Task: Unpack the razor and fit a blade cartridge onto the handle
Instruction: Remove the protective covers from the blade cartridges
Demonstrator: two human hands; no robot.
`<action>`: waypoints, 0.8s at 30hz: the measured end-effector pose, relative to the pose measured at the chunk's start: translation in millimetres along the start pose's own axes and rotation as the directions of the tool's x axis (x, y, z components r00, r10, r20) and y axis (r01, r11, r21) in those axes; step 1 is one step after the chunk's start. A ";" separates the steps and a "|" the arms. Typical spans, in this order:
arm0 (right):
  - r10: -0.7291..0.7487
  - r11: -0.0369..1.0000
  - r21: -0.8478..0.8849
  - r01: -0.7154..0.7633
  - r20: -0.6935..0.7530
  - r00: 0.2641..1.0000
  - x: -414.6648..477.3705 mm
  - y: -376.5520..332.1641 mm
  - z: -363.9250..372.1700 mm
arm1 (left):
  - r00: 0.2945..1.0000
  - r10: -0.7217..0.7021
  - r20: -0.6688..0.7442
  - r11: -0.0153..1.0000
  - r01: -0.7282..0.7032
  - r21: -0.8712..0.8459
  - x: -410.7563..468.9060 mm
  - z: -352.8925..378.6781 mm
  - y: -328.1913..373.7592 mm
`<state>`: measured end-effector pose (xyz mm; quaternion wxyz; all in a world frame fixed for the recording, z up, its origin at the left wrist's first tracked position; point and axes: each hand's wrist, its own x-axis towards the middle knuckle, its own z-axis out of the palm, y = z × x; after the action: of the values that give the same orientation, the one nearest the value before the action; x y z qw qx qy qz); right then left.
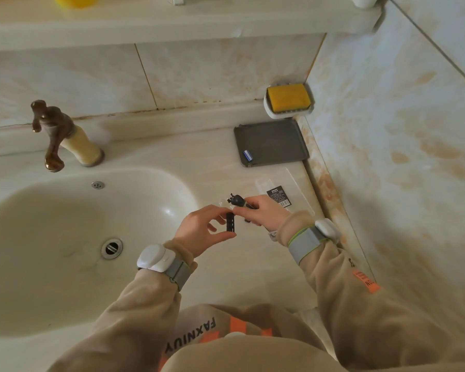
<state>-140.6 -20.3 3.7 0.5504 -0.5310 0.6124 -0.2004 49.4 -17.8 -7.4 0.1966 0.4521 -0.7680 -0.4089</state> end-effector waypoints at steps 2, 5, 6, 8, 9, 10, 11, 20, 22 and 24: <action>-0.008 0.998 0.056 0.005 0.066 0.998 -0.4 0.4 -0.4 | 0.999 -0.009 -0.035 0.999 0.010 0.033 0.0 -2.8 -6.6; -0.009 0.998 0.062 0.000 0.152 0.988 -0.3 2.3 -1.4 | 0.998 -0.028 -0.058 0.996 0.033 0.086 0.1 -7.4 -19.0; -0.006 1.000 0.006 0.004 0.170 0.985 -0.5 1.9 -1.1 | 0.998 -0.025 -0.062 0.994 0.031 0.103 -0.4 -8.5 -22.4; 0.003 0.991 -0.131 0.021 0.185 0.983 -0.5 -0.4 0.5 | 0.997 0.002 -0.076 0.991 0.008 0.136 -1.1 -9.7 -27.1; 0.004 0.981 -0.189 0.031 0.184 0.983 0.0 -1.3 1.2 | 0.997 0.021 -0.080 0.989 -0.009 0.149 -1.1 -9.5 -28.3; 0.000 0.971 -0.233 0.043 0.182 0.983 0.1 -2.1 1.5 | 0.996 0.037 -0.079 0.987 -0.024 0.159 -1.1 -9.5 -28.8; -0.004 0.962 -0.268 0.052 0.178 0.984 0.7 -2.3 1.7 | 0.996 0.046 -0.075 0.985 -0.033 0.167 -1.1 -9.1 -28.7; -0.041 0.929 -0.362 0.083 0.121 0.992 0.5 -0.4 -1.8 | 0.995 0.090 -0.052 0.978 -0.078 0.191 0.2 -5.0 -27.7; -0.044 0.929 -0.361 0.077 0.100 0.994 1.0 1.4 -0.9 | 0.995 0.088 -0.056 0.979 -0.076 0.191 0.7 -3.6 -27.6; -0.044 0.933 -0.353 0.075 0.093 0.995 1.0 1.8 -0.6 | 0.995 0.085 -0.062 0.979 -0.071 0.193 0.5 -3.0 -27.2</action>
<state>-141.8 -20.8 2.0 0.4639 -0.6480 0.5987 -0.0807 65.7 -26.6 -27.6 0.1949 0.4523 -0.8135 -0.3095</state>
